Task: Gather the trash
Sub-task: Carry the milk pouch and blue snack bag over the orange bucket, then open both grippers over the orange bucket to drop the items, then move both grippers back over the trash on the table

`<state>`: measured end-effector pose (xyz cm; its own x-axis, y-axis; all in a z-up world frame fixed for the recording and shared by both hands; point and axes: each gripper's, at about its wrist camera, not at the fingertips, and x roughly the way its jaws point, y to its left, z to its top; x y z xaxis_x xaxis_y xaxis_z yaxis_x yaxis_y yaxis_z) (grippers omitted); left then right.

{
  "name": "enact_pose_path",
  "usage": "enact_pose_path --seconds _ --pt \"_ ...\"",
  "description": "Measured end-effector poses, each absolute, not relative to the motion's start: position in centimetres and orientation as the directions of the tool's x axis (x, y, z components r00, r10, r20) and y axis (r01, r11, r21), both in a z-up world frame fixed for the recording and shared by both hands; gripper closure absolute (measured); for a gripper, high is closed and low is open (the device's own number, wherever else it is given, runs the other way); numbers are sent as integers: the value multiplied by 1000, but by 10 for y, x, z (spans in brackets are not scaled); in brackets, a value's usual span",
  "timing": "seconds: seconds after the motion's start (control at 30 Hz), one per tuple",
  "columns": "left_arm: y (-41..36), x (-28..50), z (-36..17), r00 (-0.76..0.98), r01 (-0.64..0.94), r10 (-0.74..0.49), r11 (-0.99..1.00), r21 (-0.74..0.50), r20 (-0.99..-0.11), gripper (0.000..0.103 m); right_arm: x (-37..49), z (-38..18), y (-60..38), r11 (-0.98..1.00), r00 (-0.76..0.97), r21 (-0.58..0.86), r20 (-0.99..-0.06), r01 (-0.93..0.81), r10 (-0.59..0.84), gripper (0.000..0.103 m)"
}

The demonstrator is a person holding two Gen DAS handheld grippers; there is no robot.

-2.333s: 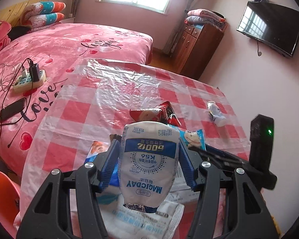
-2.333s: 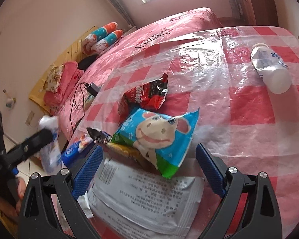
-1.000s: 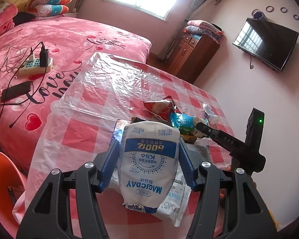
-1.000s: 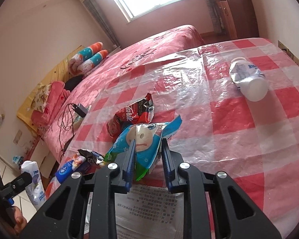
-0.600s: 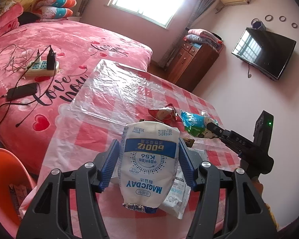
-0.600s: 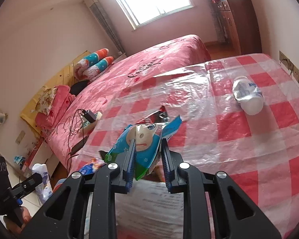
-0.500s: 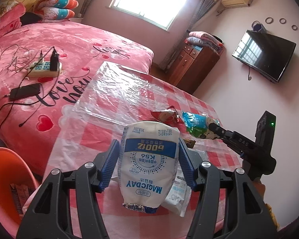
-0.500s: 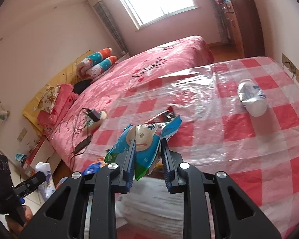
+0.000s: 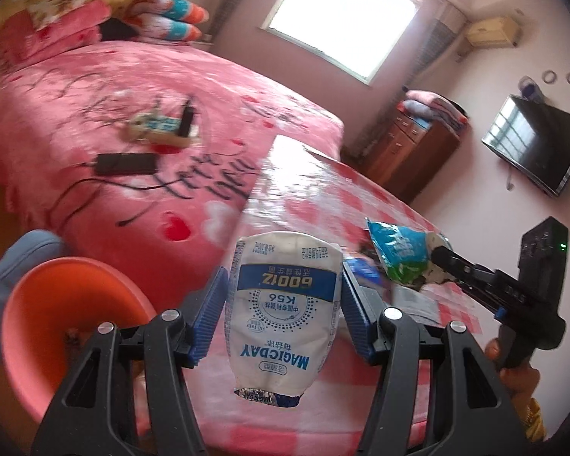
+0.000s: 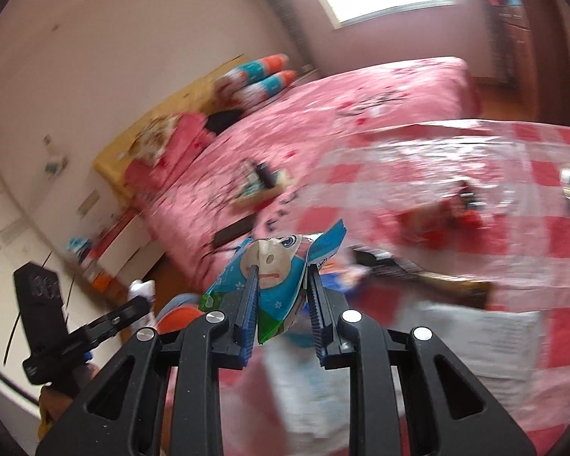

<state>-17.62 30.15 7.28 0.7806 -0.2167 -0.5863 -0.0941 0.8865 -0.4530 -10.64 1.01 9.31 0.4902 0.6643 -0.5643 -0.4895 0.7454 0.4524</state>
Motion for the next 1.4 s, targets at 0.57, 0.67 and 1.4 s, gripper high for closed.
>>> enact_pose_path --seconds 0.57,0.67,1.4 --pt "410 -232 22 733 -381 -21 815 -436 -680 43 -156 70 185 572 232 375 -651 -729 723 76" --pt "422 -234 9 707 -433 1 791 -432 -707 37 -160 61 204 564 222 357 -665 -744 713 56" --pt "390 -233 17 760 -412 101 838 -357 -642 18 -149 59 92 705 448 336 -586 -625 675 14"
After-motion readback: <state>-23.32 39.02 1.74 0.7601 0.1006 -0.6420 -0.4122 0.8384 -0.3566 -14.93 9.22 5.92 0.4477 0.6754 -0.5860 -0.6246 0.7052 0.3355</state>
